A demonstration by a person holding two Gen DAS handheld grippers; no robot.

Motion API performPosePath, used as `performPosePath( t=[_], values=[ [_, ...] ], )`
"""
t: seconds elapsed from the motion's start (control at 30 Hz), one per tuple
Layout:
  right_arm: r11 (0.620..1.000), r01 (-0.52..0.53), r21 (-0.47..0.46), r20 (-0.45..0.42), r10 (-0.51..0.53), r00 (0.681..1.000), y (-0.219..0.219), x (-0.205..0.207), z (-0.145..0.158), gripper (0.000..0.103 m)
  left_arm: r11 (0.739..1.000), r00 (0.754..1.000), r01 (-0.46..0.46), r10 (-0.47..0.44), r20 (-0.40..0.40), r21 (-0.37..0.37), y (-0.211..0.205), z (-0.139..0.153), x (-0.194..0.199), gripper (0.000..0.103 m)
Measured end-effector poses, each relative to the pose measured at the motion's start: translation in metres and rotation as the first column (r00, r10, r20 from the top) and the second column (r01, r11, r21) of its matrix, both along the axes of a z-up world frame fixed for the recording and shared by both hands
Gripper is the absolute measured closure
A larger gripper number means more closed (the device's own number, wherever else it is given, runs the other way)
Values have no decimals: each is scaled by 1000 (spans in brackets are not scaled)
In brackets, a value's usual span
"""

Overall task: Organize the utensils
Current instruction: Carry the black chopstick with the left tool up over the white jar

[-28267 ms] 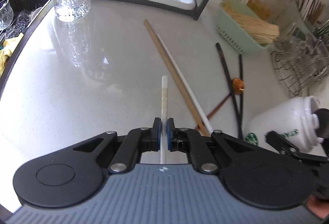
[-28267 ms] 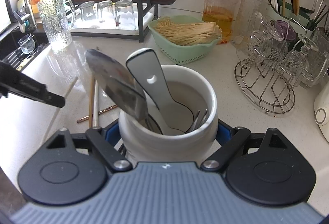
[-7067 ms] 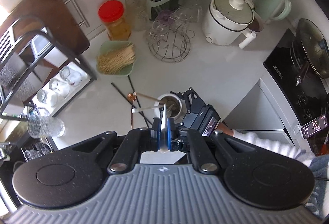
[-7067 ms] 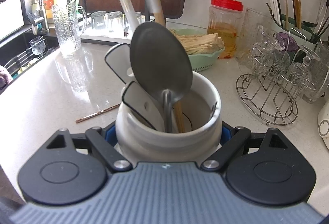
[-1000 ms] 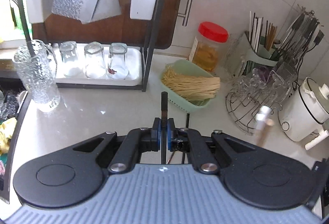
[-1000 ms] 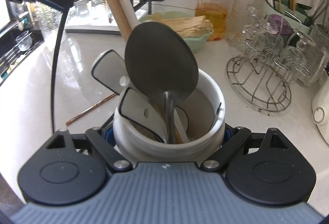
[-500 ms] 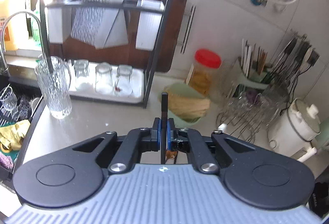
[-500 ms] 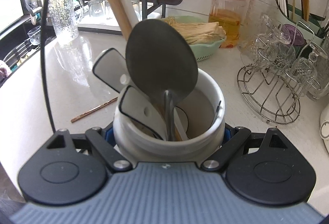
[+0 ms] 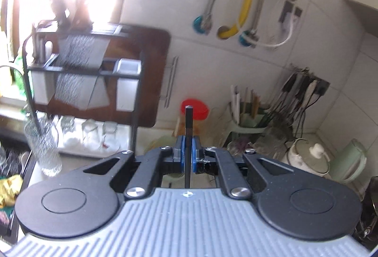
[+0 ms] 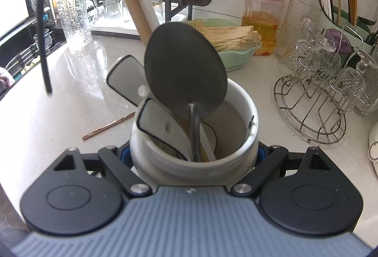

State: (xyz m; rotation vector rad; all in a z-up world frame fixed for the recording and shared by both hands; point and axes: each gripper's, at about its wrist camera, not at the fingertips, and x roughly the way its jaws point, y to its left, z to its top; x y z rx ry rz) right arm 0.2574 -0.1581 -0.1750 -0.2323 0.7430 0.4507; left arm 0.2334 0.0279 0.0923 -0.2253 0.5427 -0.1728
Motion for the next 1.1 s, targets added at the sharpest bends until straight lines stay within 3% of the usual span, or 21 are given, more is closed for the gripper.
performPosePath(
  t=[0.23,0.47,0.73,0.83,1.1],
  values=[
    [1000,-3,8,2,3,1000,-1,0,0,11,999,997,25,-27,72,25,-20,19,5,96],
    [1000,-6,19,7,6,1000,-2,-1,0,11,995,991,75,-82,104,71,-50,15,19,96],
    [1000,-9,26,14,9,1000,-4,-2,-1,12,985,982,144,-154,107,100,-78,-5,34,96],
    [1000,-8,29,19,7,1000,-4,-3,-1,12,972,975,179,-196,101,155,-92,-20,36,96],
    [1000,-3,31,20,2,1000,-1,-2,0,12,960,971,233,-237,12,154,-102,-58,39,96]
  ],
)
